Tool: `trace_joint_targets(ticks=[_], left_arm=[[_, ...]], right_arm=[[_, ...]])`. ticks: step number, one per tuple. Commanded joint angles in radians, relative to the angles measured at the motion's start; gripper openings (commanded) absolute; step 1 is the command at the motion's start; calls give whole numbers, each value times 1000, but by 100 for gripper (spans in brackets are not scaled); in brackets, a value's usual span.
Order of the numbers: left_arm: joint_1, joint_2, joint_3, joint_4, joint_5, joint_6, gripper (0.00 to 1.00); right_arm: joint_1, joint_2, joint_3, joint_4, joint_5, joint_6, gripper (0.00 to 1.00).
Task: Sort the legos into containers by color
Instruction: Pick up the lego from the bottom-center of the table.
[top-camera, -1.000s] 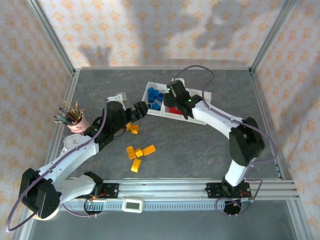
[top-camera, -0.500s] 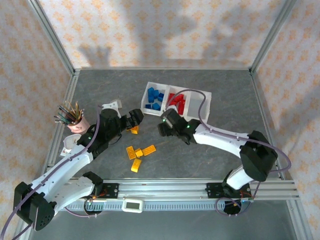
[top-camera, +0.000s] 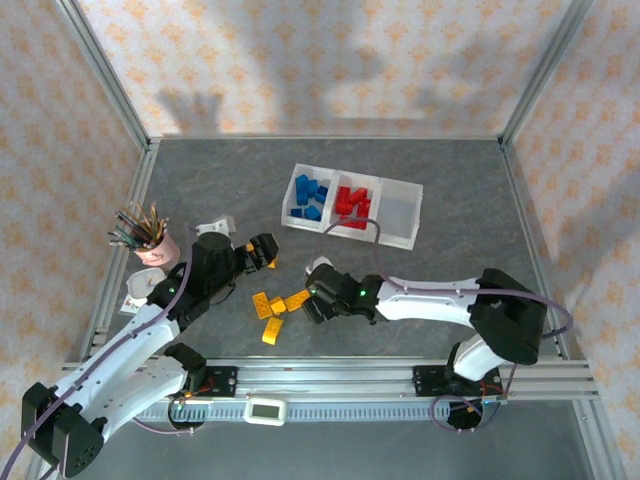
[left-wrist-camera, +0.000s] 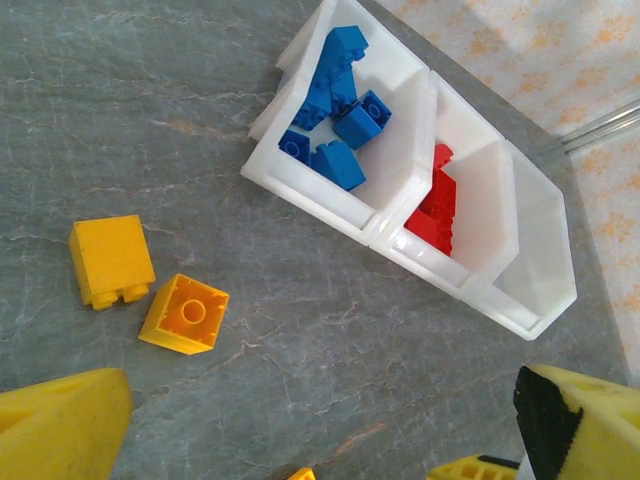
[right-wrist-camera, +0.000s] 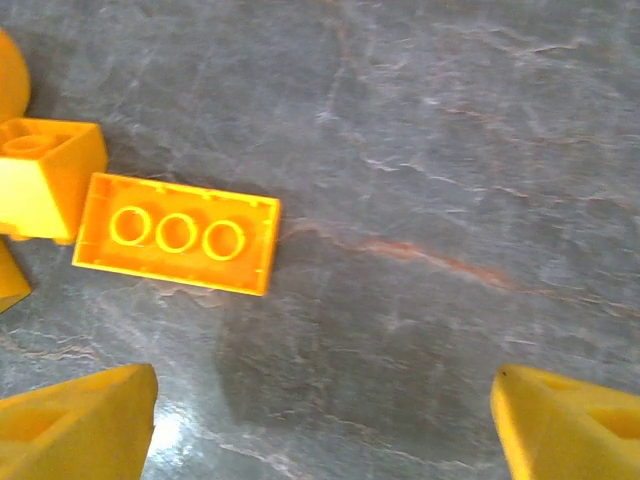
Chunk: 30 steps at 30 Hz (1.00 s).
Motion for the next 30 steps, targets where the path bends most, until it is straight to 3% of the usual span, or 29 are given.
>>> trace_joint_targets(ticks=[1,10,23,30], left_arm=[[7,-27,-13,-40,-39,-15,99],[6,-54,-19,-72,-68,-15,99],[5,-59,-11,-82,-103,-34,99],[7,-111,-19,-87,-143,-50,99]], right_arm=[[16,51,30,47,26,-17,87],[32,141,70,80,22,-37,88],[24,261,162,88,149,-6,91],[-11,332,227,87,122,1,89]])
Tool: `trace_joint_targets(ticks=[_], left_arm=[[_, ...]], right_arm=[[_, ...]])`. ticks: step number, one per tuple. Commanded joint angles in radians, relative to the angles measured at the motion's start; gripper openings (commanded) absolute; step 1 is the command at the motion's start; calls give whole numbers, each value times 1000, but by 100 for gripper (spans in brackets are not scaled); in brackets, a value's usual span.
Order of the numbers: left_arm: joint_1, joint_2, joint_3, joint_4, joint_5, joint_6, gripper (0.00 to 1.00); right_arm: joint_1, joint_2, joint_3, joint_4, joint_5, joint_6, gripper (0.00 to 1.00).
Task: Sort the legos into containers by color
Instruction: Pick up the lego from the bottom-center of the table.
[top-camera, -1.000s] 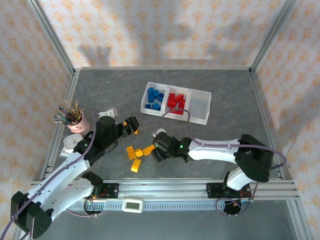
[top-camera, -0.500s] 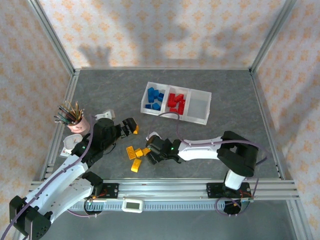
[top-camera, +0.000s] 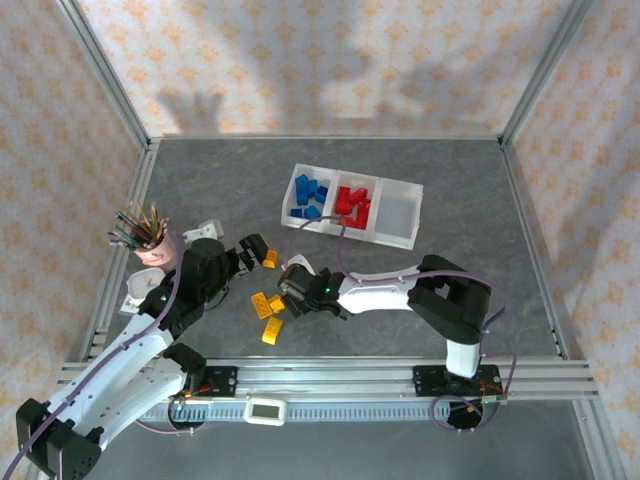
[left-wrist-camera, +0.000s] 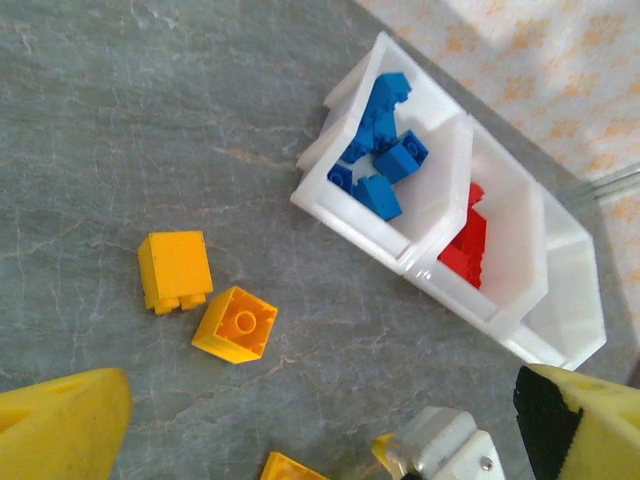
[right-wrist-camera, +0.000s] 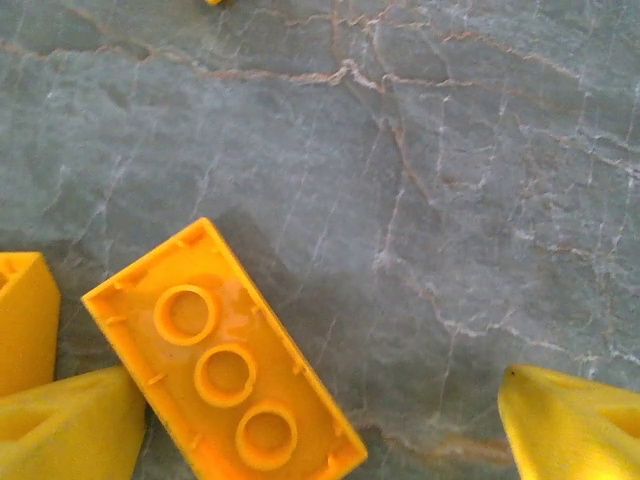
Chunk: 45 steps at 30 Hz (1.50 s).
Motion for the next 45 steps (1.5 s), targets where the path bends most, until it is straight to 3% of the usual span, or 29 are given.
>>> trace_joint_targets(ticks=[1,8,25,37,45], left_arm=[[7,-25,-8,-24,-37,-14,99],[7,-23,-4,-31,-34,-15,99],[6,-17,-2,-12,-10,-17,99],[7,-3,30,2,46,1,99],[4,78,53,85,130,14,99]], right_arm=[[-21,39,42,3,17,9,87],[-51,52,52,12,-63,9,70],[-56,60,67,-21,-84,20,32],[-97,-174,-47,-70,-6,142,28],[-268,-403,-137,-162,59,209,29]])
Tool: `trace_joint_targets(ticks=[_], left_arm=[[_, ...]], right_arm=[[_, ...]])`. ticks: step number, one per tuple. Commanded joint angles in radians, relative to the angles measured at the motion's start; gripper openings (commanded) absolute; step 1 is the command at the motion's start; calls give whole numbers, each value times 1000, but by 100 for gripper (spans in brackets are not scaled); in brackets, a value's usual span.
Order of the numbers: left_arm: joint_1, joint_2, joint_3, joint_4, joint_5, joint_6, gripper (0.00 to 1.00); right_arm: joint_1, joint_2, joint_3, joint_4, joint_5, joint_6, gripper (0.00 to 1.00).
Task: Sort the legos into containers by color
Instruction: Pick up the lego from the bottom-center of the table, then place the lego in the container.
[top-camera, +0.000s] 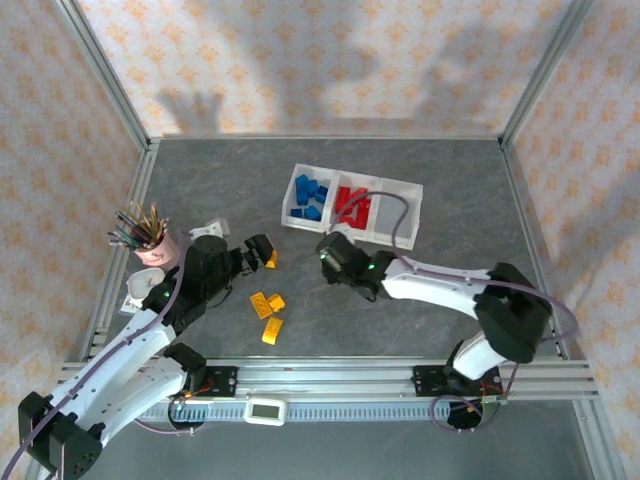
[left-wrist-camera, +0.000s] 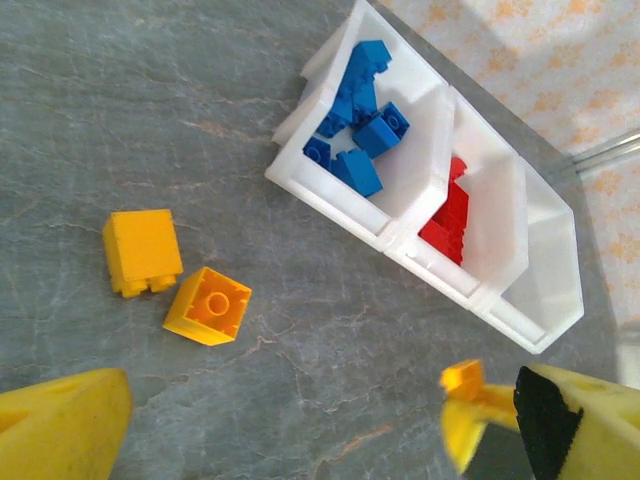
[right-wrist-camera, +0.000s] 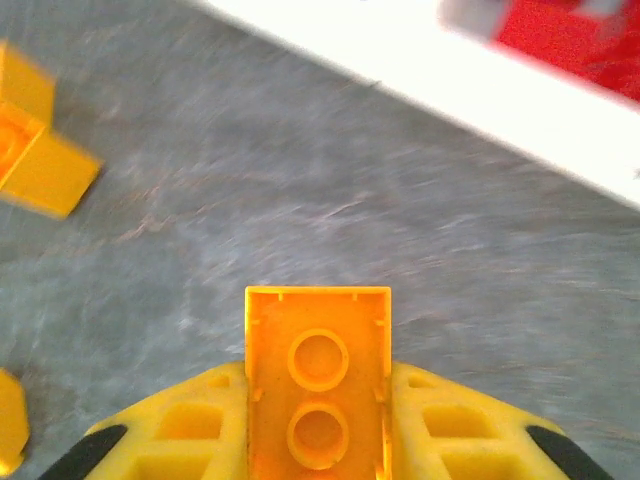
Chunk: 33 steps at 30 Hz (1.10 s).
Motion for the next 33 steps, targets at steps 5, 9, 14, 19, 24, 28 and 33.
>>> trace_joint_targets(ticks=[5,9,14,19,24,28,33], left_arm=[[-18,75,38,161,84,-5,99],[-62,131,47,221,82,-13,99],[-128,205,68,279,64,-19,99],[-172,267,82,327,57,-31,99],[-183,321,112,339,62,-24,99],[-182,344,139,334,62,-15,99],[-183,349,156,327,53,3,99]], right_arm=[[-231,-130,-20,-80,89,27,29],[-369,-108,3,-32,81,4,29],[-472,1,72,24,86,-29,29],[-522,129,157,58,71,-65,29],[-567,202,199,125,47,-87,35],[-575,231,250,110,26,-105,45],[-574,193,247,110,-15,-107,54]])
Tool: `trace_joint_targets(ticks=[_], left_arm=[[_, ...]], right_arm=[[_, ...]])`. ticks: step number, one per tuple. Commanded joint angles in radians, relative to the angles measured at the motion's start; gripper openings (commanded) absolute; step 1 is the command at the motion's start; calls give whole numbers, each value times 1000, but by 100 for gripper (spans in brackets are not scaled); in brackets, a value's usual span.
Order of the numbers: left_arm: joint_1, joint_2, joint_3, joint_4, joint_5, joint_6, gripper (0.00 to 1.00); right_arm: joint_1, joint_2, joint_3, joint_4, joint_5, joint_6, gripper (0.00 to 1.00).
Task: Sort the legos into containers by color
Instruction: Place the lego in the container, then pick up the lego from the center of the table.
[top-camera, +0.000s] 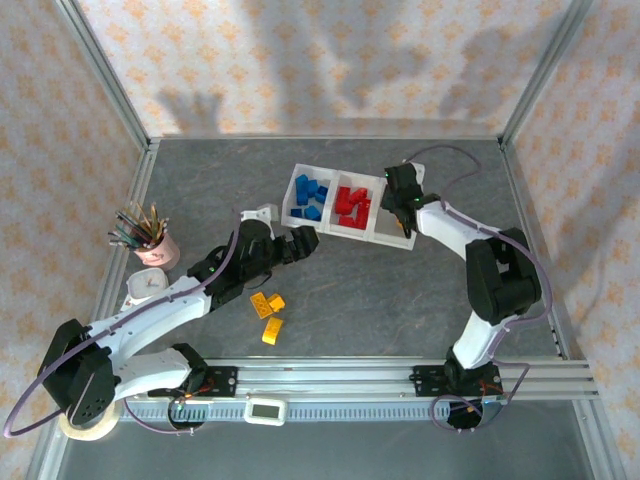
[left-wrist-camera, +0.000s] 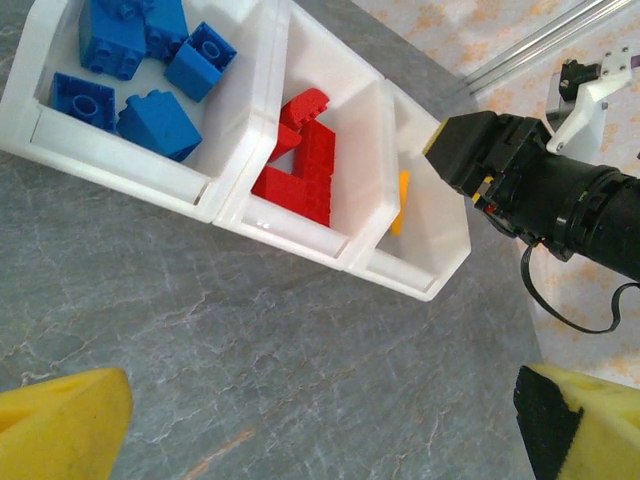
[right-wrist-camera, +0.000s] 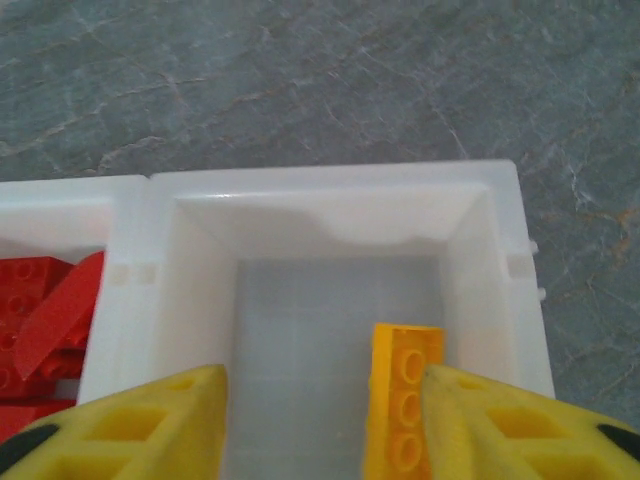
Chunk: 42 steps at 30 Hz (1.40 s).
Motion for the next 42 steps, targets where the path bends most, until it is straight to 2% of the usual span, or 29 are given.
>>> trace_joint_targets(ticks=[1,7,15,23,28,34,42], left_arm=[[-5,2,46,11,-20,28,99],[-5,-29,50,-41,-62,56,99],[-4,-121,25,-163,-138,79,99],[-2,-252,-28,-292,-227,61,99],[1,-320,-46,-374,-268,38,99],[2,-375,-62,-443,-307,10,99],[9,-436,-87,-497,-359,-25,99]], right_arm=[[1,-49,11,5,-35,-6,54],[42,-170,-58,-14,-97,8,58],[195,-315,-167,-60,-116,33,64],[392,-359,-221,-71,-122,65,68],[518,-317,-236,-39,-142,83,71],[647,-194,-194,12,-139,112,75],[681,51,-19,89,-151,106,80]])
